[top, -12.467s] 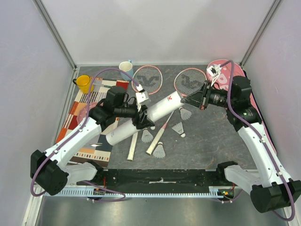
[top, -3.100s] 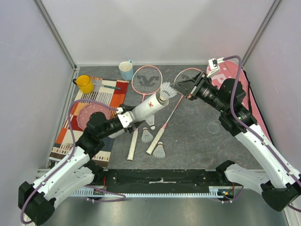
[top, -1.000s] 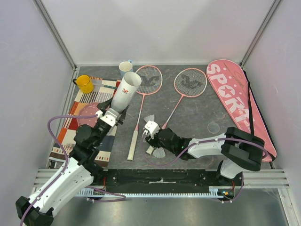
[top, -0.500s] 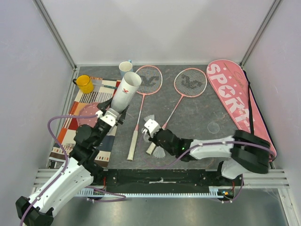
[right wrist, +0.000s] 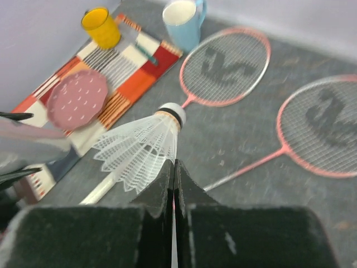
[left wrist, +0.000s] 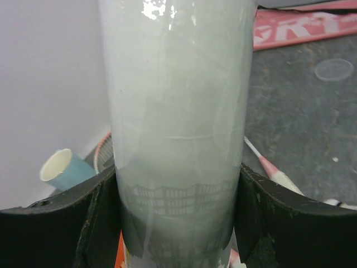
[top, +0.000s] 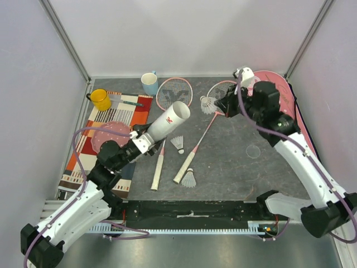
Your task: Pack up the badminton gear
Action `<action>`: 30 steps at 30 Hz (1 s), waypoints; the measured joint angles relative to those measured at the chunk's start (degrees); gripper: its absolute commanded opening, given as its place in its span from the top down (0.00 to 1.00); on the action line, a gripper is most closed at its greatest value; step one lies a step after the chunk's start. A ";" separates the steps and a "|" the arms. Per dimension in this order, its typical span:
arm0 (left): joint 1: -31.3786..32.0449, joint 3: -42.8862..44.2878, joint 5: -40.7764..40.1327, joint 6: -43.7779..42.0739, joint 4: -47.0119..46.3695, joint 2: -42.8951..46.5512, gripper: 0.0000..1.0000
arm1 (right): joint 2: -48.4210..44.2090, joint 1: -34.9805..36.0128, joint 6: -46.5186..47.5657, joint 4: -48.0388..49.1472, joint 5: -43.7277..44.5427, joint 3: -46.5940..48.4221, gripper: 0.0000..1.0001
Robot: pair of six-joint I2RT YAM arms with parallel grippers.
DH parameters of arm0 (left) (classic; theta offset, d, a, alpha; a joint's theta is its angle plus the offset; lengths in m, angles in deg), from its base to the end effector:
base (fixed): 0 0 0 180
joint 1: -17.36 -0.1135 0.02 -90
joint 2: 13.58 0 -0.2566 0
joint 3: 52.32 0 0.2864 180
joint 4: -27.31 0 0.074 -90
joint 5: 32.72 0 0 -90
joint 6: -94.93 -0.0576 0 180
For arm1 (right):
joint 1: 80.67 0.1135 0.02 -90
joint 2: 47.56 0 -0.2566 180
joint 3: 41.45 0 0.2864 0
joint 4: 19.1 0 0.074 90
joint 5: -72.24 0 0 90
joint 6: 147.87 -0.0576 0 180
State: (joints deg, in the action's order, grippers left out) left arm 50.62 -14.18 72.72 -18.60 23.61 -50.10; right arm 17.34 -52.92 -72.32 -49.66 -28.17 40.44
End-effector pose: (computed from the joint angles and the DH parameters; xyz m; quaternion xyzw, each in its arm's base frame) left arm 0.1831 -0.1384 0.2863 0.4047 0.5399 -0.1523 0.7221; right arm 0.2713 0.1545 0.3989 -0.1464 0.7707 0.2883 0.5491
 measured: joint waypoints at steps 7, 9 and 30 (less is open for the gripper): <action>0.00 -0.02 5.75 -0.68 2.32 -0.96 0.60 | 2.99 -10.75 -9.51 -16.83 -24.90 3.82 1.00; 0.00 0.00 6.62 -1.18 2.71 -1.01 0.60 | 2.47 -11.45 -11.52 -20.15 -28.98 5.92 1.00; 0.00 0.48 9.40 -4.94 6.88 -1.49 0.61 | 7.28 -4.55 -12.24 -31.04 -37.27 23.91 1.00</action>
State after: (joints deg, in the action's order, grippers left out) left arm 50.62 -13.70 82.12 -23.54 30.50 -51.58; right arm 24.62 -57.47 -84.56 -80.69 -65.44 64.35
